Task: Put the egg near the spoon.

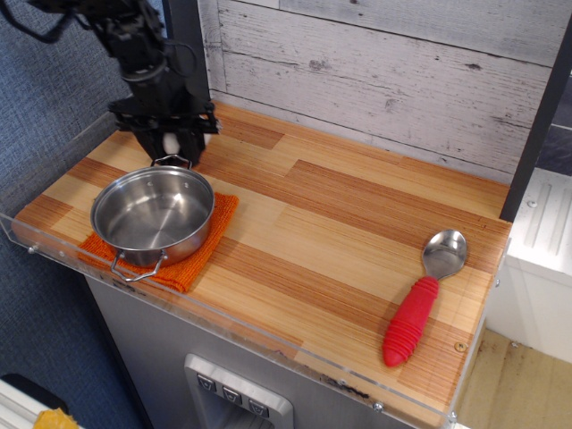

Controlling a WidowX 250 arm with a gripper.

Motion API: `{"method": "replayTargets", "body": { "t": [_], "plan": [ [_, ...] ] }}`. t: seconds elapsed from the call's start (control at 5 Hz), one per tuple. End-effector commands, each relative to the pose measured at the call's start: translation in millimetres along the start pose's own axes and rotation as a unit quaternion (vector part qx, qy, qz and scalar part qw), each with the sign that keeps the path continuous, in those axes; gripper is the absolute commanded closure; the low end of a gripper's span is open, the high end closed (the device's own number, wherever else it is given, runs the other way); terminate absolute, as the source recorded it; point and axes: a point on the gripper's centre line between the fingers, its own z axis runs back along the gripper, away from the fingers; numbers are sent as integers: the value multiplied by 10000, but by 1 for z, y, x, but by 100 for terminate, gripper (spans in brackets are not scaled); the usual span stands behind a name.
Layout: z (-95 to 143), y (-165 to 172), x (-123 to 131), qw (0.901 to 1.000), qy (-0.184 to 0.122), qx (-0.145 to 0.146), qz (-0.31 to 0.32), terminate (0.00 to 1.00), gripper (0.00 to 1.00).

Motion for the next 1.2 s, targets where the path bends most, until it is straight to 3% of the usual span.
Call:
{"method": "replayTargets", "body": {
  "t": [0.0,0.2,0.4,0.6,0.8,1.0],
  "plan": [
    [104,10,-11,9921,-1244,106,136,0,100],
    [156,-13,-33,9839,-1774,-184,89,0,100],
    [161,-53,-51,9914,-1168,-540,-230,0,100],
    [138,-97,-73,9952,-268,-753,-563,0,100],
    [108,-142,-93,9916,313,-762,-994,0,100],
    [75,-166,-105,9891,590,-728,-1138,0,100]
  ]
}}
